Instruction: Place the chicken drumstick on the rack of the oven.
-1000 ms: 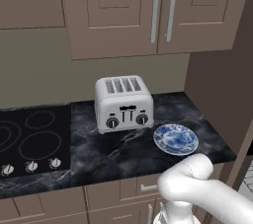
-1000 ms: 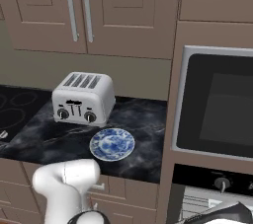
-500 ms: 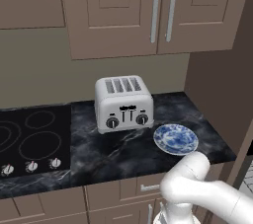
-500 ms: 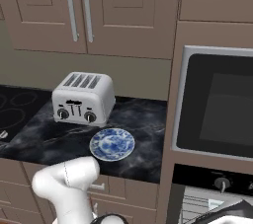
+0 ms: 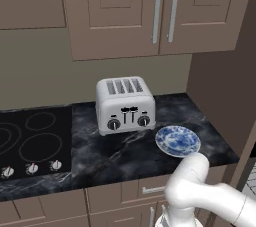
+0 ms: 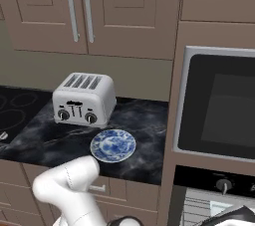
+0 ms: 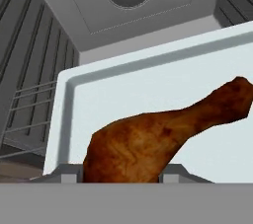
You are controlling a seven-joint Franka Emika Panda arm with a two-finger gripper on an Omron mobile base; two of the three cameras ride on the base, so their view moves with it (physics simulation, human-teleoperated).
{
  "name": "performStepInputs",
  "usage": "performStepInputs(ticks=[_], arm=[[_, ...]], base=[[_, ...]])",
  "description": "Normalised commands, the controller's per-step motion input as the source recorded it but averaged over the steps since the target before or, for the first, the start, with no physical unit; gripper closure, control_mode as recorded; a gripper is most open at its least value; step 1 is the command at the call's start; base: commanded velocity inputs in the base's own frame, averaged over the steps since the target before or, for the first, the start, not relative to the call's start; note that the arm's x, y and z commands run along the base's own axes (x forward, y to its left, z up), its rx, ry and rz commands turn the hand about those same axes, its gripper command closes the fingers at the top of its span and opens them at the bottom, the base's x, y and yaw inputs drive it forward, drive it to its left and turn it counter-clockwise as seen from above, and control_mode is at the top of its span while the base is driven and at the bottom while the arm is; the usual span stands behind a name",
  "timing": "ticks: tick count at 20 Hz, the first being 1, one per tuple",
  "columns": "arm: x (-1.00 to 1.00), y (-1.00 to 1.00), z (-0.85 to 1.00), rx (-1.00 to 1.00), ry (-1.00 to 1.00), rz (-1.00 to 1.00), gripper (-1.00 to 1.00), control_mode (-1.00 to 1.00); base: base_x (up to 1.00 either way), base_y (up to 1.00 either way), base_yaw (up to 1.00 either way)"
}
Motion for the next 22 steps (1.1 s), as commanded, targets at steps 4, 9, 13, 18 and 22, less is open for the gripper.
performStepInputs(ticks=[4,9,13,18,22], arm=[[0.19,-0.57,-0.33,-0.06,0.00,-0.10,1.00,-1.00],[0.16,-0.52,-0.08,-0.01,0.00,-0.03,1.00,-1.00],[0.09,-0.17,-0.04,0.00,0.00,0.04,1.00,-1.00],[0.01,-0.01,-0.30,0.00,0.00,0.04,1.00,-1.00],[0.01,0.05,-0.21,0.00,-0.01,0.00,1.00,-1.00]], base=[[0.00,0.00,0.00],[0.00,0.00,0.00],[0.00,0.00,0.00],[0.00,0.00,0.00],[0.00,0.00,0.00]])
